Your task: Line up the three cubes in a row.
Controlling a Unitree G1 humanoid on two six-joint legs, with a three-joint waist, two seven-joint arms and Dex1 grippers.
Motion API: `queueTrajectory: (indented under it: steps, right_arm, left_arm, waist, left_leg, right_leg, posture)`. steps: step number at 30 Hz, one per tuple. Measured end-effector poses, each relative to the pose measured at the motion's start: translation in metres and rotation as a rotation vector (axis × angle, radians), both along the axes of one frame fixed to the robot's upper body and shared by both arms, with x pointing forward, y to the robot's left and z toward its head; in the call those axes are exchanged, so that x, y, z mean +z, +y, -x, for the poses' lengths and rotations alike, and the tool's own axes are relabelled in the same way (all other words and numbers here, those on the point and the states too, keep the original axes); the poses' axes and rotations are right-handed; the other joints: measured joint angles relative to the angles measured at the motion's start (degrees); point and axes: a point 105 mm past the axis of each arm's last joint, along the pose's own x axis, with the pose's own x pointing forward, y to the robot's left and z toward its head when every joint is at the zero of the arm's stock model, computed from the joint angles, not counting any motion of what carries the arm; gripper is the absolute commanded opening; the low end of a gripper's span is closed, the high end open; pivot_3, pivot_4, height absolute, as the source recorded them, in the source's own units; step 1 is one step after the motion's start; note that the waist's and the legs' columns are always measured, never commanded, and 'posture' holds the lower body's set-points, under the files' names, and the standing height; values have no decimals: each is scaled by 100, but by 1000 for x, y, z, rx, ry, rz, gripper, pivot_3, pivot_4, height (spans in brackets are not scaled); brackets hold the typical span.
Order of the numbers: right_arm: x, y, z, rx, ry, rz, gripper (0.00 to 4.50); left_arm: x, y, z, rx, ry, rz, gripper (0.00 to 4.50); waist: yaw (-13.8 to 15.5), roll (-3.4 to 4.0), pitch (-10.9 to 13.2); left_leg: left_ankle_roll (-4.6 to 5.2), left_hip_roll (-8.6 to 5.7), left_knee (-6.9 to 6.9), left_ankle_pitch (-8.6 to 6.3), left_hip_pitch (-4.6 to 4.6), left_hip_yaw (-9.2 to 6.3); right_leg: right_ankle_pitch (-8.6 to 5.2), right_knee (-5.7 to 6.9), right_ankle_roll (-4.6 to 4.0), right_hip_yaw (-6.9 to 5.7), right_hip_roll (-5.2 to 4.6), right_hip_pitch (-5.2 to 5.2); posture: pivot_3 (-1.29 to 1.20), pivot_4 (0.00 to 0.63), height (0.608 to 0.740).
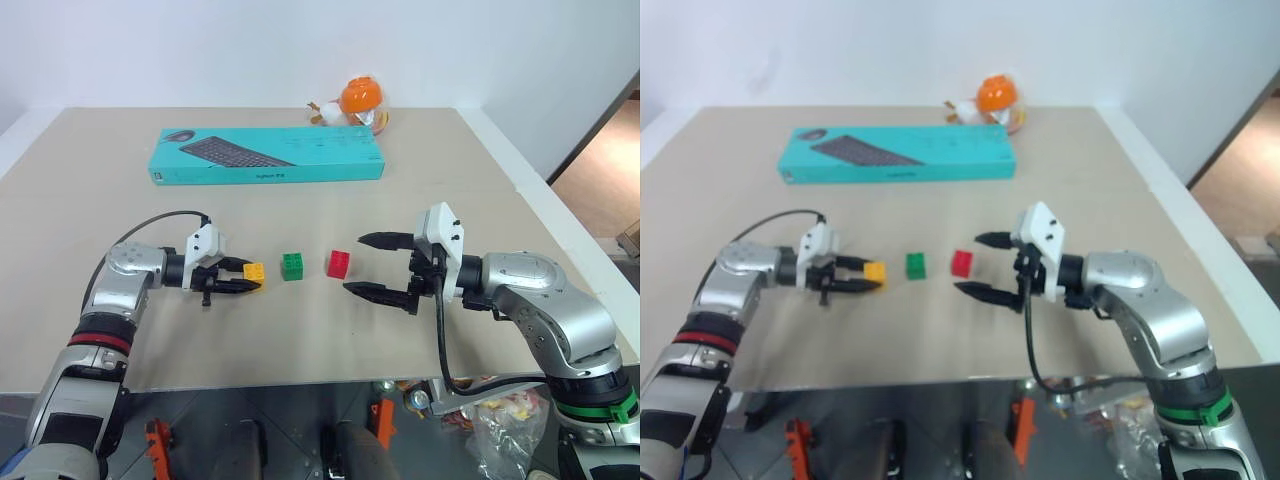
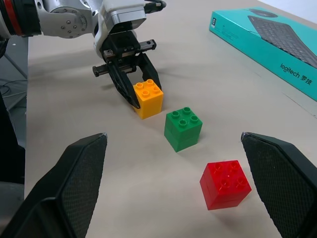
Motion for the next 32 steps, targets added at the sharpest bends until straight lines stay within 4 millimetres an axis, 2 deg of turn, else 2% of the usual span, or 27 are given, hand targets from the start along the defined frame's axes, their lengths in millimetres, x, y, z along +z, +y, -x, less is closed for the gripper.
queueTrajectory:
  steps: [3, 6, 7, 12, 15, 18, 20, 24, 28, 32]
  right_arm:
    - [0, 0, 0, -4, -1, -1, 4500]
    - [0, 0, -1, -5, -2, -2, 4500]
    - [0, 0, -1, -6, -3, -4, 4500]
    - [2, -2, -5, -30, -1, -29, 4500]
    - [5, -9, -16, -77, -3, -63, 4500]
    - [2, -33, -38, -193, -24, -62, 4500]
    - [-5, -44, -49, -230, -27, -51, 4500]
    - [-15, -60, -62, -281, -45, -20, 4500]
    - [-22, -67, -67, -296, -61, 4, 4500]
    - [-25, -65, -69, -289, -61, -8, 4500]
  left_arm:
    - [-7, 5, -2, 30, 6, -29, 3275]
    - [-6, 7, -5, 49, -8, -30, 4389]
    - [-2, 8, -6, 66, -9, -22, 4482]
    - [37, 26, -5, 175, -33, 68, 4482]
    - [52, 35, 1, 269, 5, 156, 4482]
    - [63, 57, 2, 451, 4, 265, 4482]
    - [63, 70, 6, 537, -18, 274, 4482]
    - [53, 82, 5, 648, -41, 252, 4482]
    - [50, 91, 4, 706, -118, 215, 4482]
    - [41, 98, 3, 754, -129, 189, 4482]
  waist:
    - [1, 0, 0]
    - [2, 0, 0]
    - [1, -1, 1]
    - [-33, -2, 1]
    - [-82, -2, 2]
    - [-97, -2, 2]
    - [-99, -1, 2]
    - [-97, -1, 2]
    - [-96, -1, 2]
    - [-97, -1, 2]
  left_leg:
    - [0, 1, 0, 0, 1, 0]
    - [0, 2, 0, 0, -2, 0]
    - [0, 3, 0, 0, -8, 0]
    - [-2, 15, -2, -1, -12, -3]
    - [-2, 17, -2, -1, -11, -4]
    - [-2, 13, -1, -1, -3, -4]
    - [-1, 13, -4, -1, 5, -1]
    - [-1, 11, -4, -1, 2, 6]
    - [-2, 12, -6, -1, 2, 8]
    - [-2, 14, -9, -1, 2, 9]
  right_leg:
    - [2, 0, -3, -2, 2, -1]
    - [2, 0, -2, -3, 0, -2]
    - [3, 0, 0, -2, 1, -5]
    - [12, 0, 20, -5, 1, -10]
    - [11, 0, 18, -5, -1, -9]
    - [7, 0, 12, -3, -5, -4]
    - [4, 0, 6, 3, -8, -4]
    - [4, 0, 6, 2, -5, -4]
    - [4, 0, 6, 4, -7, -5]
    - [9, 0, 14, 5, -8, -6]
  posture:
    - [0, 150, 740]
    - [0, 150, 740]
    - [0, 150, 740]
    - [0, 150, 740]
    - [0, 150, 740]
    - [0, 150, 740]
    - [0, 150, 740]
    - [0, 150, 740]
    - [0, 150, 740]
    - [0, 150, 740]
